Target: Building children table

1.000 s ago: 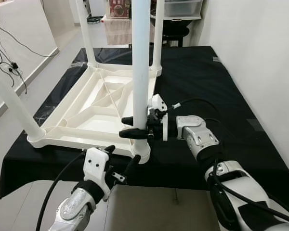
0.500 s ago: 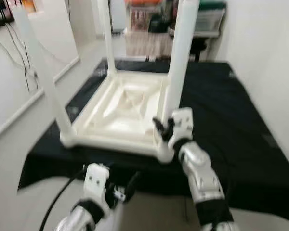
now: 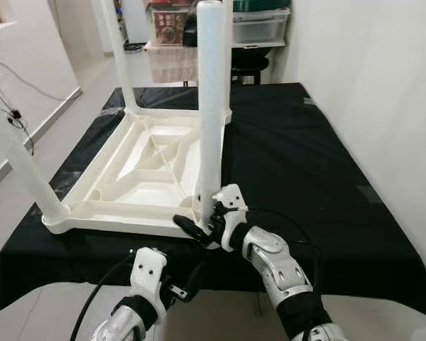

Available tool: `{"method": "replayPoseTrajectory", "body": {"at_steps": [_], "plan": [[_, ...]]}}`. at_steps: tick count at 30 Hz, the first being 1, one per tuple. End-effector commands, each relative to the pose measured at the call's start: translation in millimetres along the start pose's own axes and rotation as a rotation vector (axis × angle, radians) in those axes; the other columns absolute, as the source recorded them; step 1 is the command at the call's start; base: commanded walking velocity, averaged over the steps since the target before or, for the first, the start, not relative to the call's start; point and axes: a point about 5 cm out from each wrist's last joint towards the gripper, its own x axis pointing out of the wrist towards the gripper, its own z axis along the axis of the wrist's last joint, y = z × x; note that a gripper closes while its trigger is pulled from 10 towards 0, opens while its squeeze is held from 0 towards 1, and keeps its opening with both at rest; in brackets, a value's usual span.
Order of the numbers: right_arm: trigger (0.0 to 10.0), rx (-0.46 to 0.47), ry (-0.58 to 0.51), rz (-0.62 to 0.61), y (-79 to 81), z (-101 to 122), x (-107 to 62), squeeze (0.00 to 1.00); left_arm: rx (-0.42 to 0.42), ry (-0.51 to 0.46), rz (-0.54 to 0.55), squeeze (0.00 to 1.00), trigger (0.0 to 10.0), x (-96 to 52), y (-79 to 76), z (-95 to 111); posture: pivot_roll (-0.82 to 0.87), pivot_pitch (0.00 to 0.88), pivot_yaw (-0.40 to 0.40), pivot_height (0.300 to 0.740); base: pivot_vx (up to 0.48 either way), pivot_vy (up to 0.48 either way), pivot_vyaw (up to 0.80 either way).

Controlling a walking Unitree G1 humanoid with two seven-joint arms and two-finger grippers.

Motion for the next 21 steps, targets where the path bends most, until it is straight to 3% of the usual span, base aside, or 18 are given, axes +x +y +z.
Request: {"method": "replayPoseTrajectory", "body": {"at_steps": [1, 3, 4, 6, 13, 14, 15, 16, 21], "plan": [[10.0, -0.048, -0.019, 0.172, 8.1, 10, 4.1, 0.00, 0.001, 0.013, 0.013, 0.00, 10.0, -2.3, 5.8, -2, 0.00, 0.000, 0.012, 0.740, 0.000, 0.000, 0.00], [10.0, -0.124, 0.029, 0.313, -0.2, 9, -0.7, 0.00, 0.006, 0.025, 0.012, 0.00, 10.0, -2.2, 7.4, -5, 0.01, 0.000, 0.013, 0.740, 0.000, 0.000, 0.00], [10.0, -0.124, 0.029, 0.313, -0.2, 9, -0.7, 0.00, 0.006, 0.025, 0.012, 0.00, 10.0, -2.2, 7.4, -5, 0.01, 0.000, 0.013, 0.740, 0.000, 0.000, 0.00], [10.0, -0.130, 0.070, 0.362, -16.0, 12, -1.3, 0.00, 0.011, 0.028, -0.008, 0.00, 10.0, -2.5, 5.6, -7, 0.02, 0.000, 0.016, 0.740, 0.000, 0.000, 0.00], [10.0, -0.094, 0.098, 0.329, -35.1, 21, 2.9, 0.00, 0.008, 0.033, -0.011, 0.00, 10.0, -3.7, 5.1, -10, 0.03, 0.000, 0.014, 0.740, 0.000, 0.000, 0.00], [7.9, -0.087, 0.105, 0.321, -38.0, 23, 3.2, 0.00, 0.007, 0.034, -0.008, 0.00, 10.0, -4.0, 5.2, -11, 0.05, 0.000, 0.007, 0.740, 0.000, 0.000, 0.00], [1.5, -0.083, 0.113, 0.316, -40.9, 24, 3.4, 0.00, 0.005, 0.034, -0.002, 0.00, 10.0, -4.4, 5.8, -12, 0.05, 0.000, 0.007, 0.740, 0.000, 0.000, 0.00], [0.0, -0.080, 0.118, 0.315, -42.6, 24, 3.2, 0.00, 0.001, 0.033, 0.003, 0.00, 10.0, -4.9, 5.9, -13, 0.06, 0.000, 0.003, 0.740, 0.000, 0.000, 0.00], [0.0, -0.065, 0.131, 0.319, -46.9, 22, 0.4, 0.00, -0.025, 0.030, -0.013, 0.00, 10.0, -8.5, 3.1, -14, 0.06, 0.000, 0.005, 0.740, 0.000, 0.000, 0.00]]}}
